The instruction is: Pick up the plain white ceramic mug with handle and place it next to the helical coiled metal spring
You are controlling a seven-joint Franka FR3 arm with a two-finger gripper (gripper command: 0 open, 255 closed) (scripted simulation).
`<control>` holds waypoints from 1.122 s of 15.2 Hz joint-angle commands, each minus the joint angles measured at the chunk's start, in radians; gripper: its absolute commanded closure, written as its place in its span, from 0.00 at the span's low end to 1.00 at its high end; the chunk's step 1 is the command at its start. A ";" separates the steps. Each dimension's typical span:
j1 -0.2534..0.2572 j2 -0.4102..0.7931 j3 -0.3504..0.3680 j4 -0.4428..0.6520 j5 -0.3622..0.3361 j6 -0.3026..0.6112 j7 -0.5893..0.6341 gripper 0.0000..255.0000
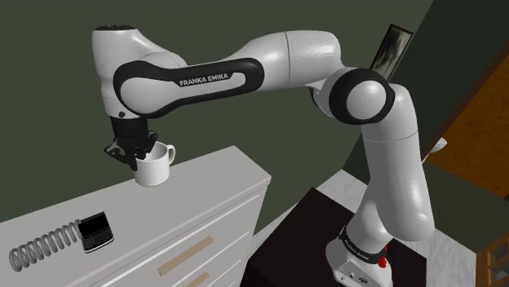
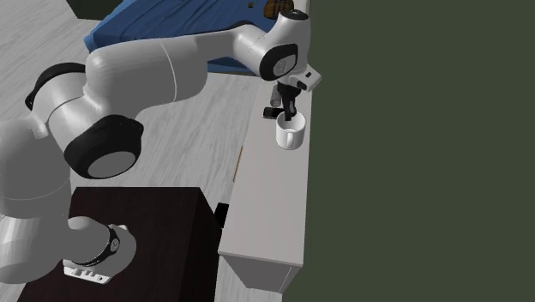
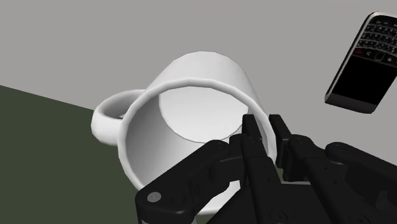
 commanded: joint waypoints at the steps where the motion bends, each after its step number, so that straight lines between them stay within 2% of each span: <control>1: -0.002 0.005 -0.002 -0.019 -0.002 0.024 0.001 1.00; 7: -0.004 0.028 -0.008 -0.075 -0.013 0.102 0.010 1.00; 15: -0.004 0.028 -0.008 -0.075 -0.013 0.102 0.010 1.00; 16: -0.004 0.028 -0.008 -0.075 -0.013 0.102 0.010 0.00; 17: -0.004 0.028 -0.008 -0.075 -0.013 0.102 0.010 0.00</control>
